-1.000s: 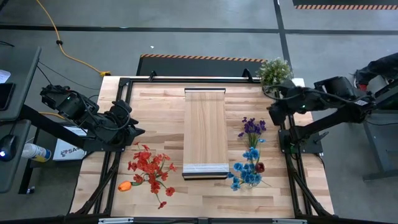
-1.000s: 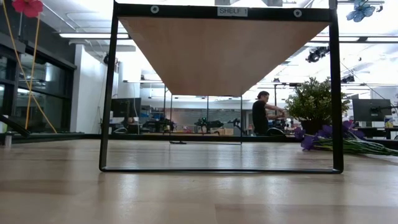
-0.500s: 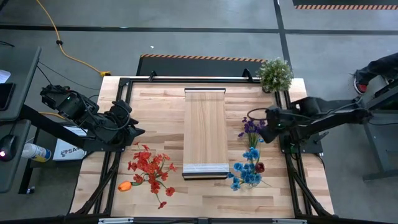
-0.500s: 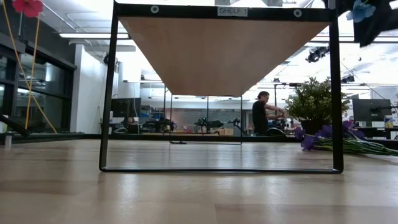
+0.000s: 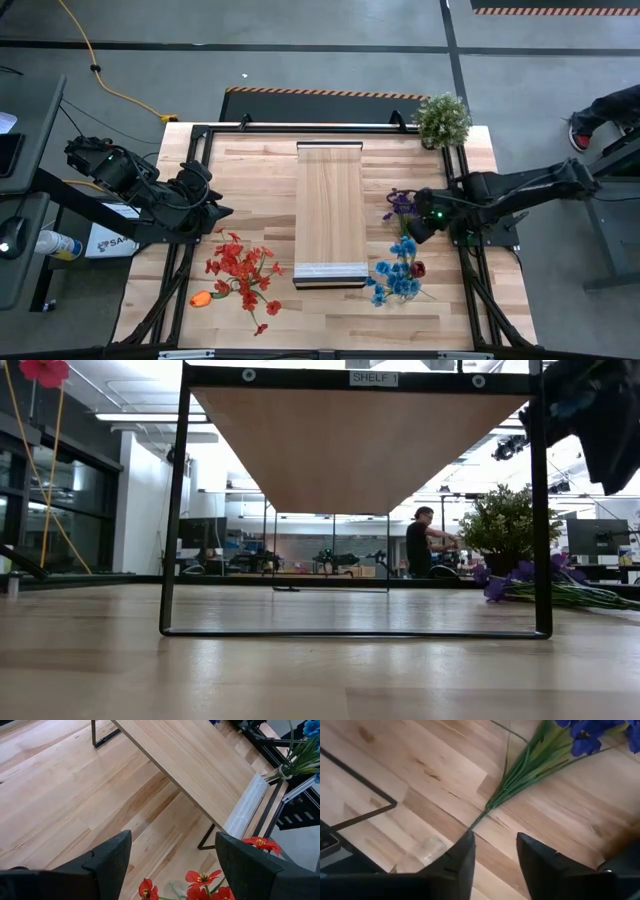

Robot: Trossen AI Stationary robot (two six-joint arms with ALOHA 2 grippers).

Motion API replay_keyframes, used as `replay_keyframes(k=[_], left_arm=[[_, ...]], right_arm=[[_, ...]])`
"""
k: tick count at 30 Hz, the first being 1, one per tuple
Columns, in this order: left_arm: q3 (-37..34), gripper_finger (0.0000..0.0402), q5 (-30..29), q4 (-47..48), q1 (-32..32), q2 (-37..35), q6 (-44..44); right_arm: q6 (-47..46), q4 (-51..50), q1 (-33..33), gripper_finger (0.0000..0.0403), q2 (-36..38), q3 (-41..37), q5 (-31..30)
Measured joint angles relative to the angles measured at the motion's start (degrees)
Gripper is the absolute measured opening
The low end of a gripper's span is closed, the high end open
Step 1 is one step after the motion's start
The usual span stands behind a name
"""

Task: Pick and place flowers into a vace then onto a shelf
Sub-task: Put the violet flowers into the right transparent vase

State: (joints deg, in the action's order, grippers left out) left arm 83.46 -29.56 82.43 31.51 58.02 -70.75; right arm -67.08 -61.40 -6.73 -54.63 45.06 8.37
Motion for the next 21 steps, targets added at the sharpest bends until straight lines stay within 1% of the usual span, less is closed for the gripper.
replay_keyframes(k=[6, 10, 13, 16, 21], left_arm=[[-0.01, 0.0321, 0.0, 0.0, 0.0, 0.0, 0.01], [-0.02, 0.0321, 0.17, 0.01, 0.0, 0.0, 0.01], [0.0, 0.0319, 0.52, 0.02, 0.0, 0.0, 0.01], [0.0, 0.0321, 0.55, 0.02, 0.0, 0.0, -0.01], [0.0, 0.032, 0.57, 0.02, 0.0, -0.02, -0.01]], right_arm=[[0.91, 2.6, 3.02, 0.0204, -0.07, -1.14, 0.64], [2.29, 4.34, 5.08, 0.0234, -0.09, -1.12, 2.32], [2.71, 4.56, 5.73, 0.0244, -0.11, -1.84, 3.45], [2.64, 4.3, 5.97, 0.0245, -0.15, -3.97, 4.98], [2.57, 7.96, 5.97, 0.0244, -0.17, -7.96, 5.79]])
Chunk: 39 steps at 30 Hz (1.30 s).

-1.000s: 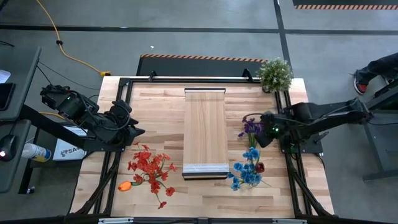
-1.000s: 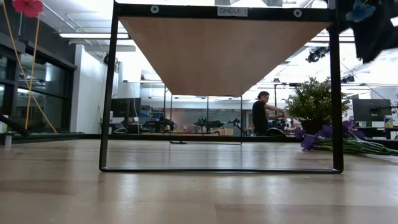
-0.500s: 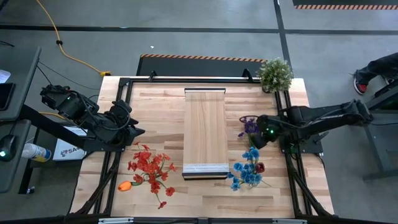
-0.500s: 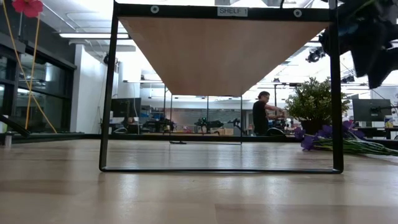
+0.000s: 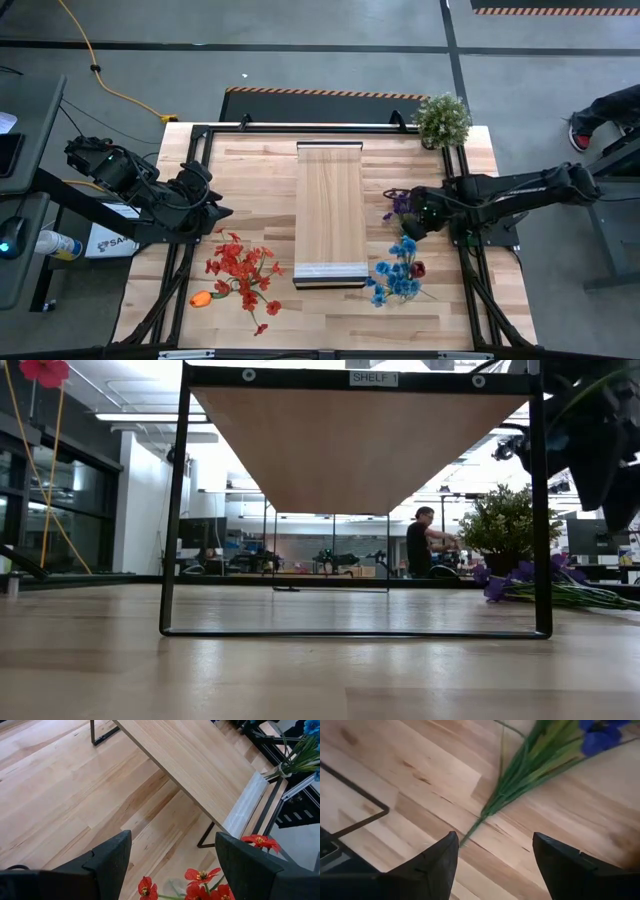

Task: Pick and place flowers into a vace then onto a shelf
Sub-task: Put the violet flowers into the right transparent vase

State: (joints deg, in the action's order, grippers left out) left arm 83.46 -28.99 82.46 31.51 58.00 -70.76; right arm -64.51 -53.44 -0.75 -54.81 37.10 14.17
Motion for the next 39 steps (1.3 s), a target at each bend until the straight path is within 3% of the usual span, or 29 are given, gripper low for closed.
replay_keyframes(k=[6, 17, 29, 39], left_arm=[[-0.02, 0.0321, -0.04, 0.0, 0.0, 0.02, 0.0], [0.0, 0.0321, -0.11, -0.02, 0.0, 0.0, -0.06], [-0.01, 0.0321, -0.11, -0.1, 0.0, 0.02, -1.53], [-0.01, 0.0321, -0.08, -0.15, 0.0, 0.02, -1.56]], right_arm=[[-1.3, 6.26, 0.0, 0.0246, 0.02, -5.11, 2.74], [-3.65, 19.08, 0.02, 0.0245, 0.02, -13.87, 1.62], [-4.1, 21.24, 0.04, 0.0245, -0.78, -15.19, -3.14], [-4.07, 21.55, 0.05, 0.0239, -9.51, -14.93, -4.05]])
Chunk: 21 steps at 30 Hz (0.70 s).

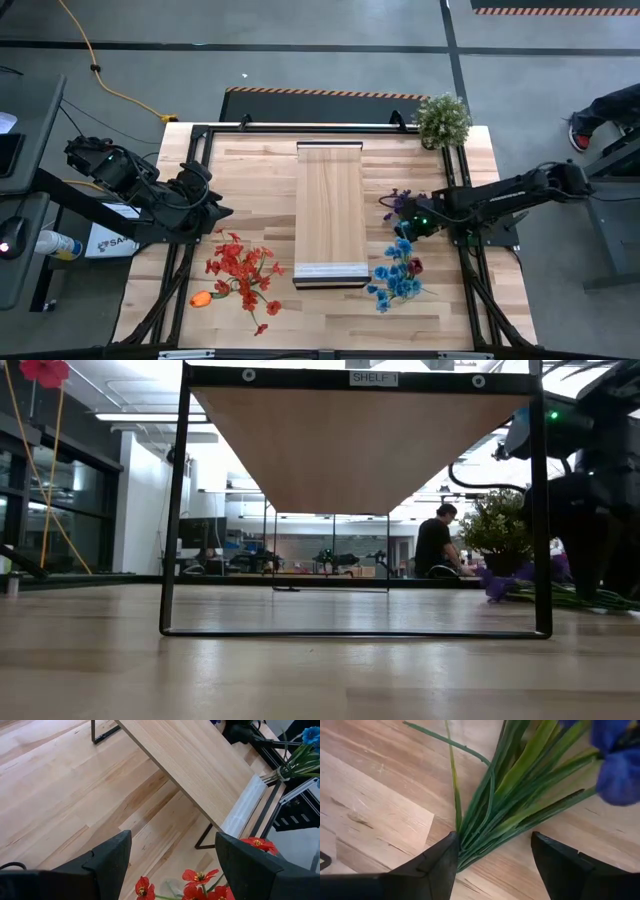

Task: Pick and place flowers into a vace then onto a shelf
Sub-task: Put the violet flowers into the right transparent vase

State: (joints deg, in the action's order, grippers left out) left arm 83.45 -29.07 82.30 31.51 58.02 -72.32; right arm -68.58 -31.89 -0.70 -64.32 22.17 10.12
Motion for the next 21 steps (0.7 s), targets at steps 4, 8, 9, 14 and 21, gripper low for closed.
replay_keyframes(k=[4, 8, 9, 14, 21], left_arm=[[0.0, 0.0319, 0.01, 0.0, 0.0, 0.0, 0.0], [0.0, 0.0321, 0.02, 0.04, 0.0, 0.0, 0.01], [-0.01, 0.0321, 0.02, 0.05, 0.0, 0.0, 0.01], [-0.01, 0.0319, 0.03, 0.08, 0.0, 0.0, 0.03], [0.01, 0.032, 0.05, 0.13, 0.0, 0.0, 0.03]], right_arm=[[0.26, -0.14, 0.01, 0.0234, -1.37, 0.05, 0.04], [0.29, -0.27, -0.01, 0.0224, -1.42, -0.01, -0.12], [0.25, -0.32, -0.01, 0.0221, -1.44, -0.03, -0.14], [-0.52, -0.47, -0.01, 0.0198, -1.48, -0.13, -0.44], [-0.66, -0.72, -0.02, 0.0164, -1.53, -0.22, -1.06]])
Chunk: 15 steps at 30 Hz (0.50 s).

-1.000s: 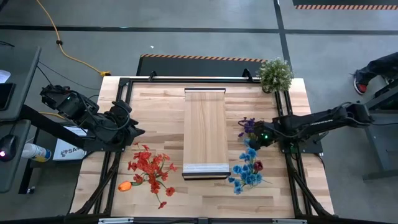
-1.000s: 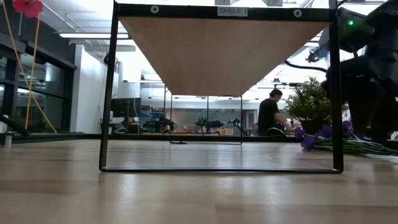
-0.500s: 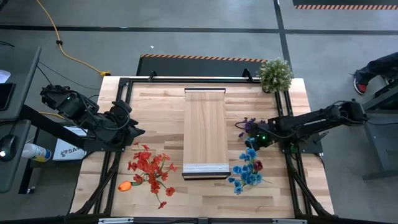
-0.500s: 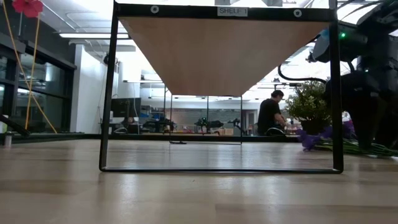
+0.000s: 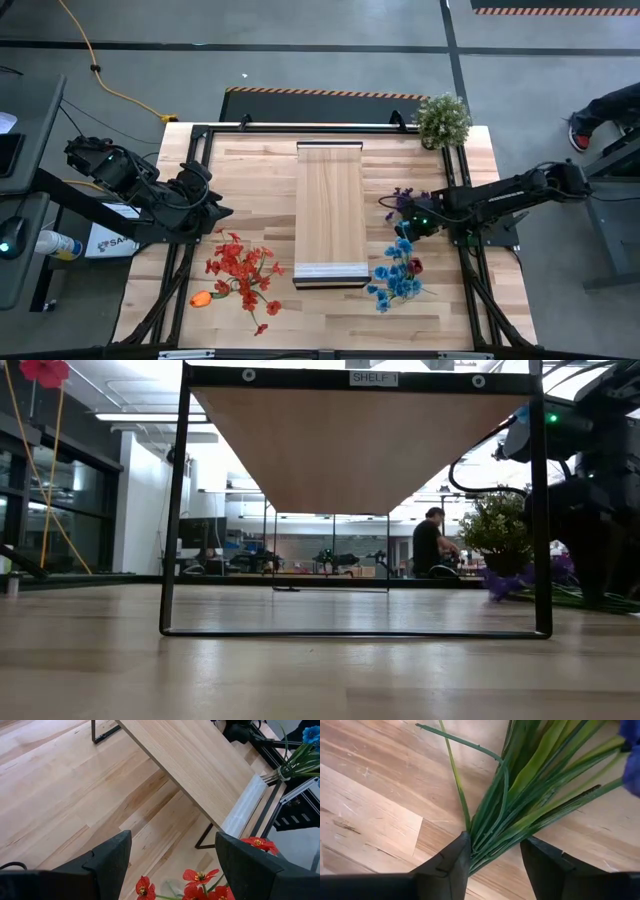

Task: Pick and place flowers into a vace then onto a shelf
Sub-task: Put the violet flowers into the right transparent vase

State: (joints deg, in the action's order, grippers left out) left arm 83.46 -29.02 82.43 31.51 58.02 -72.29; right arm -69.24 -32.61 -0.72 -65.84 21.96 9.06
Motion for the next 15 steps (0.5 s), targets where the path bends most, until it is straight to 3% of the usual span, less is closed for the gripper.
replay_keyframes(k=[15], left_arm=[[-0.01, 0.0321, 0.02, 0.01, 0.0, 0.0, 0.02]], right_arm=[[0.12, 0.42, -0.01, 0.0084, -0.04, -0.02, -2.39]])
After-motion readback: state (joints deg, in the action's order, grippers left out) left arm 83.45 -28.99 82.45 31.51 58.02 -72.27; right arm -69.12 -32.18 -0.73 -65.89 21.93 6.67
